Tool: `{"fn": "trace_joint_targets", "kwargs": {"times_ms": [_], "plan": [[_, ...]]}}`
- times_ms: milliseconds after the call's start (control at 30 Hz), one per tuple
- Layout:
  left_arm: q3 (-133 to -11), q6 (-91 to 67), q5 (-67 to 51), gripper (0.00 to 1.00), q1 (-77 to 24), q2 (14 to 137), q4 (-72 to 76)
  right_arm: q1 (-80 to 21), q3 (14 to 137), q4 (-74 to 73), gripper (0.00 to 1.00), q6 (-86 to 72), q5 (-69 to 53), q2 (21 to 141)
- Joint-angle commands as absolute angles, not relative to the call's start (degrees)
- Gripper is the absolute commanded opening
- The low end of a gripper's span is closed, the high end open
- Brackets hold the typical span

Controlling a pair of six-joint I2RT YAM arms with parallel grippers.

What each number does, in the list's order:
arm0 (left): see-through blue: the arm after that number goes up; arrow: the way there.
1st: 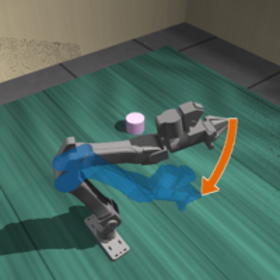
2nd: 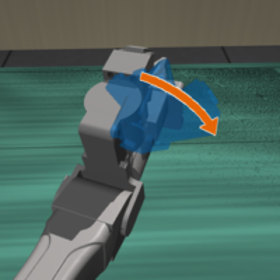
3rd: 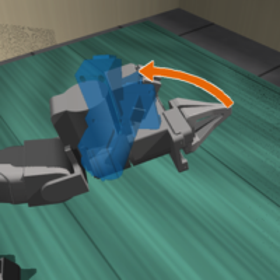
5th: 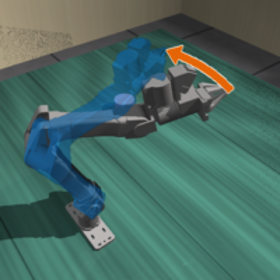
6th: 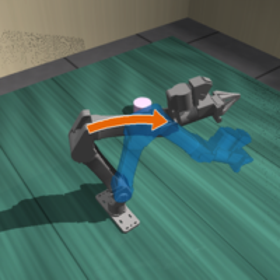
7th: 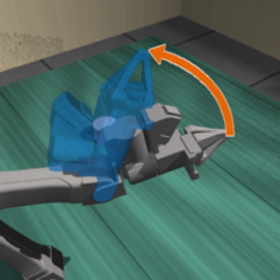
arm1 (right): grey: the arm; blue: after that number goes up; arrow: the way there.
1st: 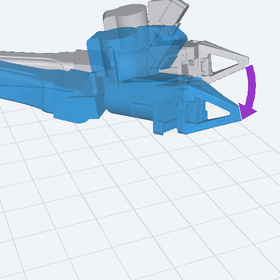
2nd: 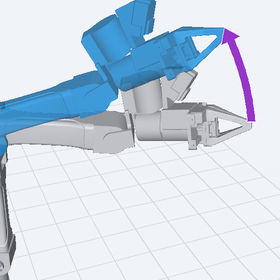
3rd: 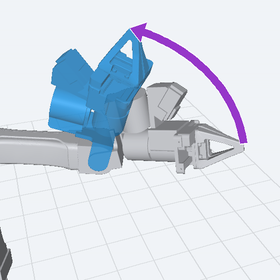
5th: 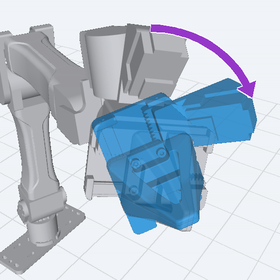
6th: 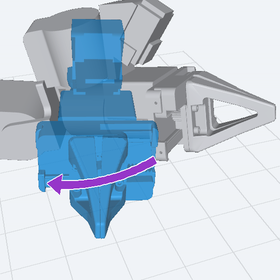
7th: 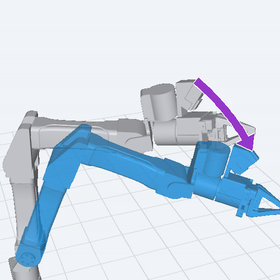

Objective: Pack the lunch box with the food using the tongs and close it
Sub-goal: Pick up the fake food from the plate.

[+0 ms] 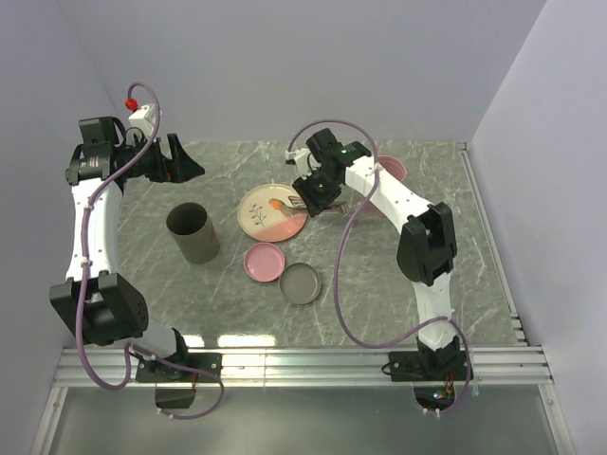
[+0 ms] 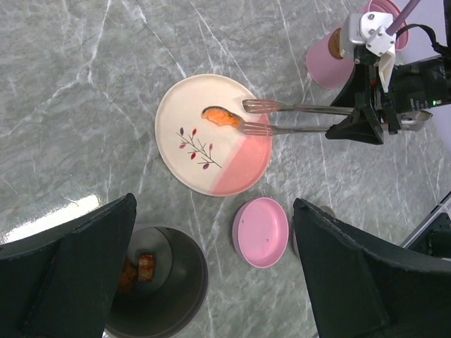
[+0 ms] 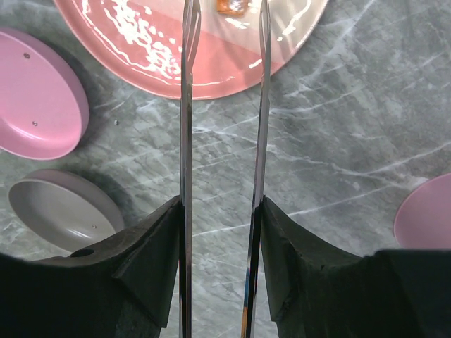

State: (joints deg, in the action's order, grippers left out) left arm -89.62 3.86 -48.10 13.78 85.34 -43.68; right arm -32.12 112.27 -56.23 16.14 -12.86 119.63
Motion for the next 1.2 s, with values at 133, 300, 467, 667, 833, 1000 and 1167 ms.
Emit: {"fn": "trace_joint_targets", "kwargs": {"times_ms": [133, 300, 467, 667, 833, 1000, 1167], "plan": [[-88.6, 3.7, -47.3, 1.00, 13.6, 83.1, -41.4, -34.8, 112.1, -53.7, 0.52, 15.7, -9.7, 119.4], [-88.6, 3.5, -47.4, 0.99, 13.6, 82.7, -41.3, -35.6, 112.0, -53.0, 0.51, 14.3, -5.8, 119.7], [-88.4, 3.3, -47.1, 0.99, 13.6, 82.6, -41.2, -35.6, 112.7, -53.5, 0.51, 14.5, -5.1, 120.5], [-88.2, 3.3, -46.7, 0.99, 13.6, 82.4, -41.0, -35.2, 114.3, -55.9, 0.50, 14.4, -7.7, 122.3], [-88.0, 3.3, -46.5, 0.99, 13.6, 82.3, -40.8, -35.2, 115.1, -57.7, 0.46, 14.2, -10.9, 123.0], [-88.3, 2.9, -46.4, 0.99, 13.6, 82.5, -40.8, -35.2, 115.2, -57.8, 0.39, 14.0, -11.0, 122.3], [-88.2, 2.6, -46.5, 1.00, 13.6, 82.5, -40.6, -35.2, 115.2, -57.6, 0.34, 13.2, -11.3, 120.4]]}}
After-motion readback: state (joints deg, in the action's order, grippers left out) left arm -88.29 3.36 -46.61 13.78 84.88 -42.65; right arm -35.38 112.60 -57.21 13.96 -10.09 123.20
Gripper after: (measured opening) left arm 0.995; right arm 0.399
